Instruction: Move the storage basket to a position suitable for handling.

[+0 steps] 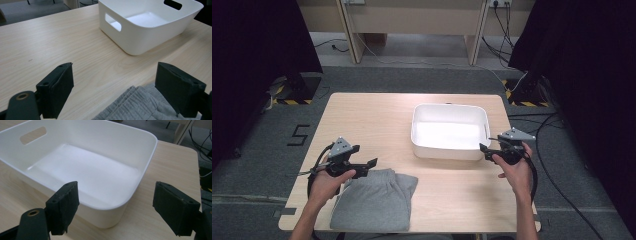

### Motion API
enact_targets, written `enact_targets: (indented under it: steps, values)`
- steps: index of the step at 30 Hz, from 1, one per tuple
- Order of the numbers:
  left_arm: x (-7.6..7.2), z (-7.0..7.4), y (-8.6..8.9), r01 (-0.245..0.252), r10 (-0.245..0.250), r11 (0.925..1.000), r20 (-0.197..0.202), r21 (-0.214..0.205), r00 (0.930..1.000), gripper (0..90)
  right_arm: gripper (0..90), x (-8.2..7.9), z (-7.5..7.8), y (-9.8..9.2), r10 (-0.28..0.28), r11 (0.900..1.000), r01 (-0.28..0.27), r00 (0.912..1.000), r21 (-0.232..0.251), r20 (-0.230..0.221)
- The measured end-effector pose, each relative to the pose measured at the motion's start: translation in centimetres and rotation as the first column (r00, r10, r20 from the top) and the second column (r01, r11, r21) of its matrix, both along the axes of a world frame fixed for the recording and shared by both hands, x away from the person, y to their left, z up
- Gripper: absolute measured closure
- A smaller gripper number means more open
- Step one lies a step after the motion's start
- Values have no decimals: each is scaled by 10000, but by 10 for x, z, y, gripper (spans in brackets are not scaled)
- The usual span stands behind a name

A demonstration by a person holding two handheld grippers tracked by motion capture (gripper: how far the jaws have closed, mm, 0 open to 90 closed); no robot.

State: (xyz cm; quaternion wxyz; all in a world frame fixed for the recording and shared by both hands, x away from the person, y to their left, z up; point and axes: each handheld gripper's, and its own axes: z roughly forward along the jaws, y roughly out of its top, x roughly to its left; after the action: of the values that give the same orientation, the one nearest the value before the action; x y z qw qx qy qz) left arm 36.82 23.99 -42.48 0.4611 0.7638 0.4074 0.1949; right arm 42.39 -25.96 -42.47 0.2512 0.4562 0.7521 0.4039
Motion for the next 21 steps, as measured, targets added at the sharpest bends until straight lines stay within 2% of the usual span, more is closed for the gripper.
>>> enact_targets:
  steps: [4, 10, 13, 19, 21]
  values:
    - [9, 0, -12, 254, -255, 9997, -46, -49, 9997, 145, 218, 13, -4, 1, -101, 9999, 101, 9999, -53, -129]
    - [10, -3, -19, 535, -534, 9984, -88, 183, 9985, 146, 225, 21, -10, 0, -241, 9996, 244, 9995, 130, -203]
    - [12, -5, -19, 465, -463, 9987, -130, 200, 9988, 145, 230, 23, -12, 1, -264, 9995, 267, 9995, 162, -168]
    - [15, -10, -20, 428, -423, 9989, -235, 206, 9988, 145, 246, 30, -24, 1, -452, 9990, 453, 9982, 3, -388]
    - [17, -14, -21, 477, -465, 9982, -336, 376, 9984, 145, 290, 34, -30, 0, -451, 9983, 469, 9977, 356, -504]
